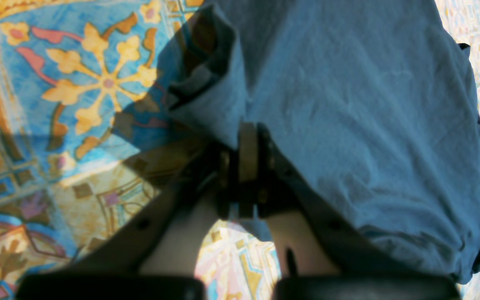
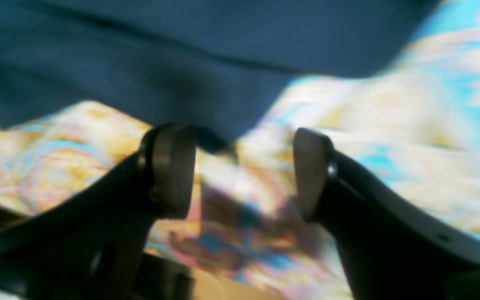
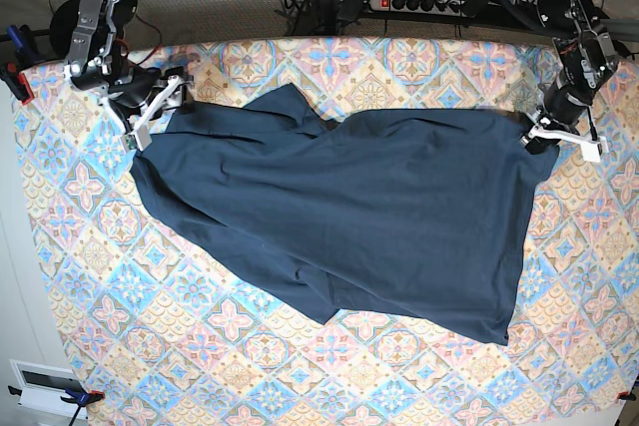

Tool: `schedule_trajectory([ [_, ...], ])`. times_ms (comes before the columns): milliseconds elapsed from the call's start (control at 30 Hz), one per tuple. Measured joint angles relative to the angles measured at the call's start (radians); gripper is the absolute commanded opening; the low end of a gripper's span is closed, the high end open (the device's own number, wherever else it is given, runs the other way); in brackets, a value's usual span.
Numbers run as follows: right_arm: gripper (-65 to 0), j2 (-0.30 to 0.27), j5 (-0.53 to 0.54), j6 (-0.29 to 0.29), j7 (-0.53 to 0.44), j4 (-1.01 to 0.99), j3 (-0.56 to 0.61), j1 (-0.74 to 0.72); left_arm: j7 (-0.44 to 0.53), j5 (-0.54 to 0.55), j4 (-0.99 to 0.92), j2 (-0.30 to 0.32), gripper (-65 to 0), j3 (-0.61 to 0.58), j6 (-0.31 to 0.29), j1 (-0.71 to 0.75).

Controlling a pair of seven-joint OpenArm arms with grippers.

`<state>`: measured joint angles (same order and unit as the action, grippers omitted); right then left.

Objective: Layout the t-shirt on the table in an organized manner, then fold the t-shirt properly
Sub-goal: 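Regrasp the t-shirt's shoulder corners with both grippers, then lift the navy t-shirt by its corners with both grippers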

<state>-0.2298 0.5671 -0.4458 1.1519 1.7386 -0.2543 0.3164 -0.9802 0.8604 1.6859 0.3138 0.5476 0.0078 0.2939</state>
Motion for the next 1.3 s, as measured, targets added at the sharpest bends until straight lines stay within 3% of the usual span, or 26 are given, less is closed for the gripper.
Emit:
schedule_trajectory([
  [367, -29.9, -0.008, 0.203, -0.003, -0.108, -0.16, -0.007, -0.034, 0.0, 0.0, 0.0, 0.0, -65.0, 0.0, 0.0, 0.0],
  [467, -37.5, -0.009, 0.208, -0.002, -0.115, -0.165, -0.008, -0.034, 0.0, 0.0, 0.0, 0.0, -65.0, 0.0, 0.0, 0.001],
  [633, -57.3, 0.0, 0.222, -0.001, -0.092, -0.169, -0.007, -0.031, 0.0, 0.0, 0.0, 0.0, -65.0, 0.0, 0.0, 0.0],
  [833, -63.9, 0.009, 0.361, 0.002, -0.063, -0.176, -0.1, -0.017, 0.0, 0.001, 0.0, 0.0, -65.0, 0.0, 0.0, 0.002],
  [900, -63.9, 0.007, 0.415, -0.045, -0.066, -0.171, -0.149, -0.017, 0.0, 0.005, 0.001, 0.002, -65.0, 0.0, 0.0, 0.002],
  [1000, -63.9, 0.003, 0.462, -0.216, -0.06, -0.163, -0.206, -0.02, 0.0, 0.007, 0.003, 0.002, -65.0, 0.0, 0.0, 0.0],
  [1033, -63.9, 0.003, 0.457, -0.242, -0.058, -0.151, -0.22, -0.019, 0.0, 0.008, 0.006, 0.002, -65.0, 0.0, 0.0, -0.001],
  [1300, -63.9, 0.003, 0.451, -0.241, -0.044, 0.04, -0.278, -0.022, -0.008, 0.01, 0.227, -0.003, -65.0, 0.0, 0.002, -0.051],
])
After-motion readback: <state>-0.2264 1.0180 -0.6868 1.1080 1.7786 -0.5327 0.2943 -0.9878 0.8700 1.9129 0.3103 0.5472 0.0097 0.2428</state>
